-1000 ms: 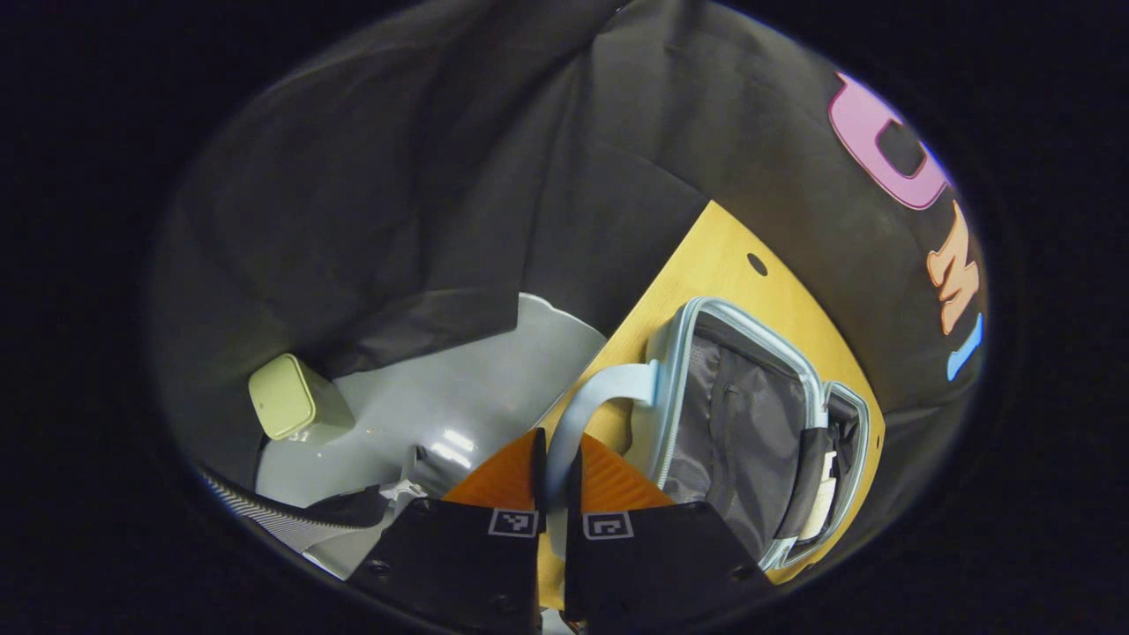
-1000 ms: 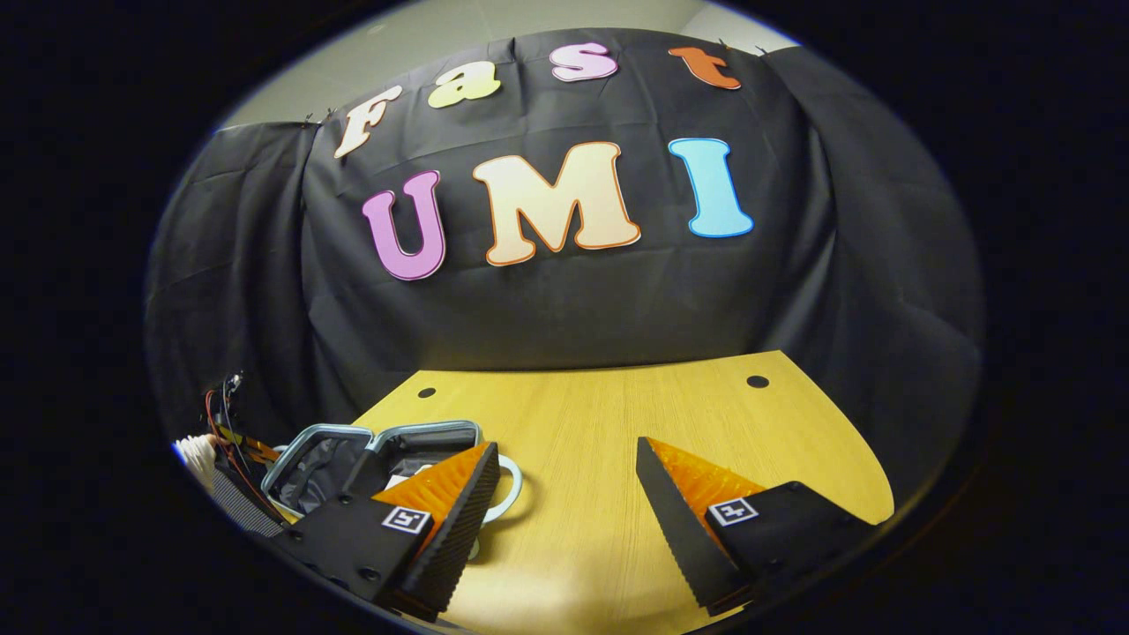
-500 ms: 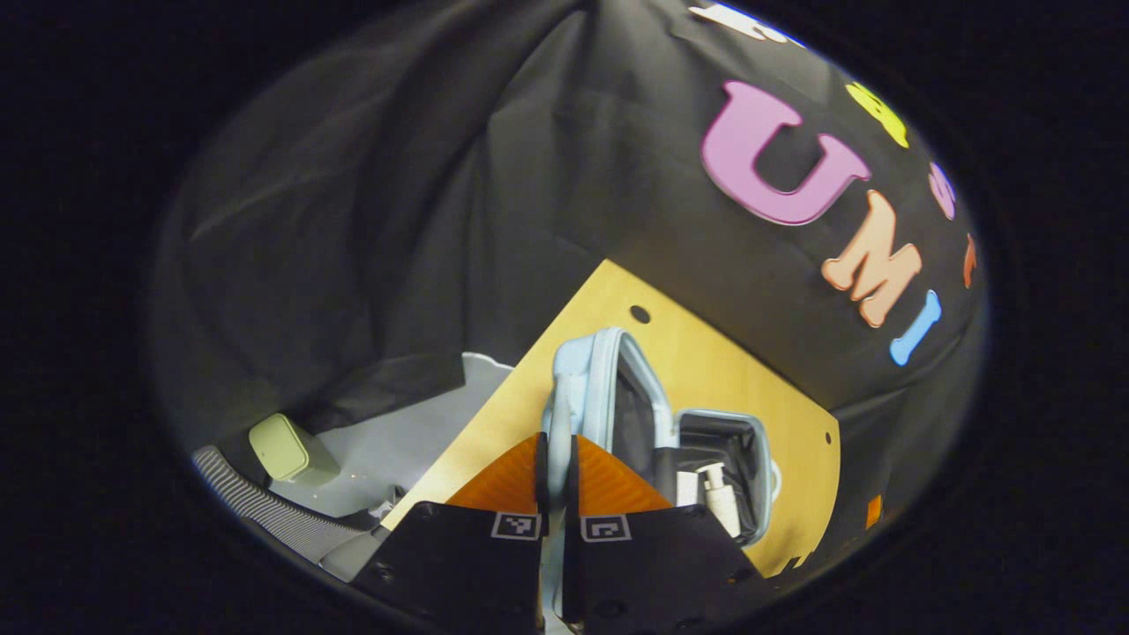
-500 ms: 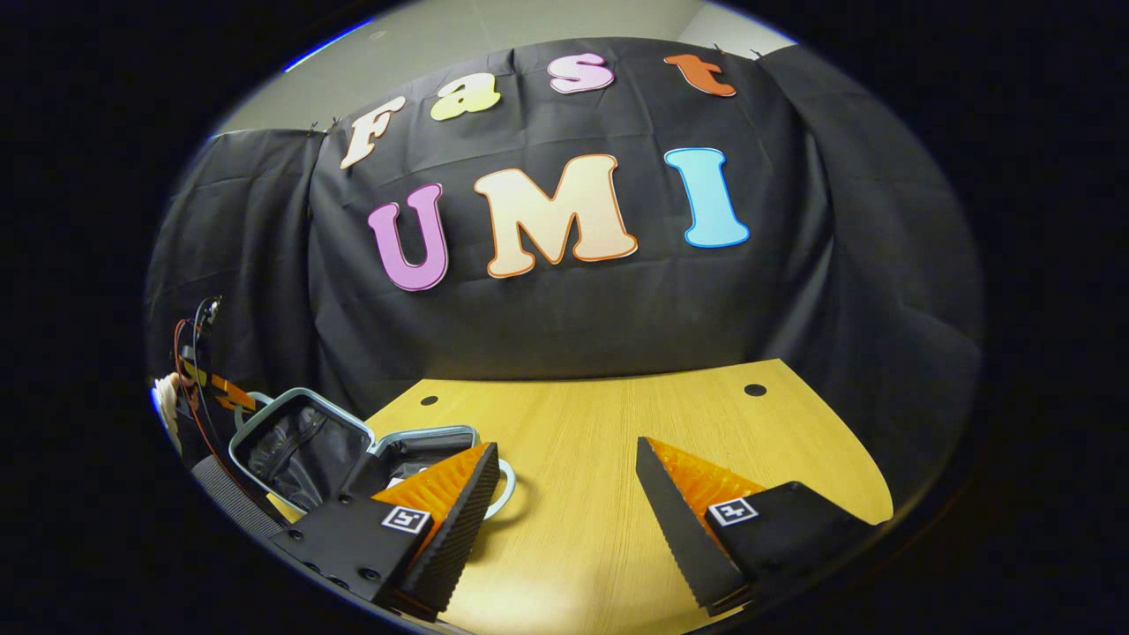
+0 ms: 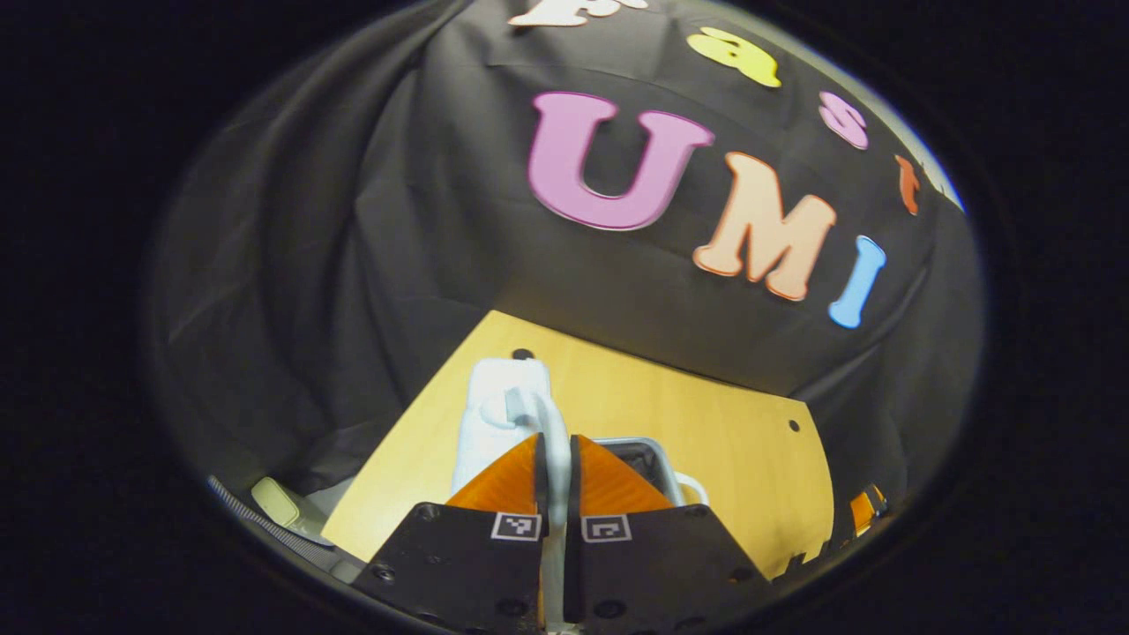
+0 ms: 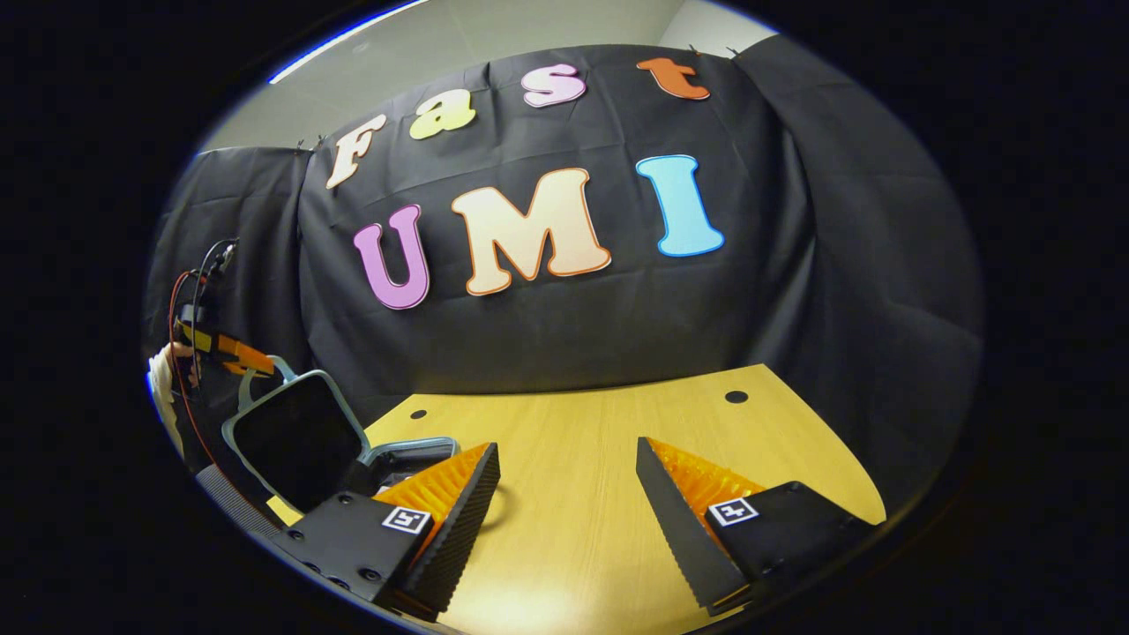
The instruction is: First open the suitcase, pack the skin care products into it, and then close the suitcase.
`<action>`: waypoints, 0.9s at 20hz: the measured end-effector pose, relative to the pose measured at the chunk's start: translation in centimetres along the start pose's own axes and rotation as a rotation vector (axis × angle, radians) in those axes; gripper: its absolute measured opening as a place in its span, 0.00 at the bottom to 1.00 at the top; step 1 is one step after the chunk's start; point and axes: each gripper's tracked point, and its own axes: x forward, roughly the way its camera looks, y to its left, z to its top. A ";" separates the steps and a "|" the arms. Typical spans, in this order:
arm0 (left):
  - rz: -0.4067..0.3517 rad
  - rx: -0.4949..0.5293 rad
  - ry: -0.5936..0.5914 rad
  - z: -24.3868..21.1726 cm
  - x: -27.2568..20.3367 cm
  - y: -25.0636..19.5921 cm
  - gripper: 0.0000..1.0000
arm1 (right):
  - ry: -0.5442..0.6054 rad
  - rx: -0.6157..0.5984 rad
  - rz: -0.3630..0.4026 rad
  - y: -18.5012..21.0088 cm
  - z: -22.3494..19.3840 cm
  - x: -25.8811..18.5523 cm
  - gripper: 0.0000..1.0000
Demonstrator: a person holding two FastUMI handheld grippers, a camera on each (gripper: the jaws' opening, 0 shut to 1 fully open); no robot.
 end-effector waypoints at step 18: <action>-0.023 0.064 0.307 -20.4 18.0 -19.3 0.04 | 0.011 0.062 -0.043 -2.7 -1.2 -1.0 0.98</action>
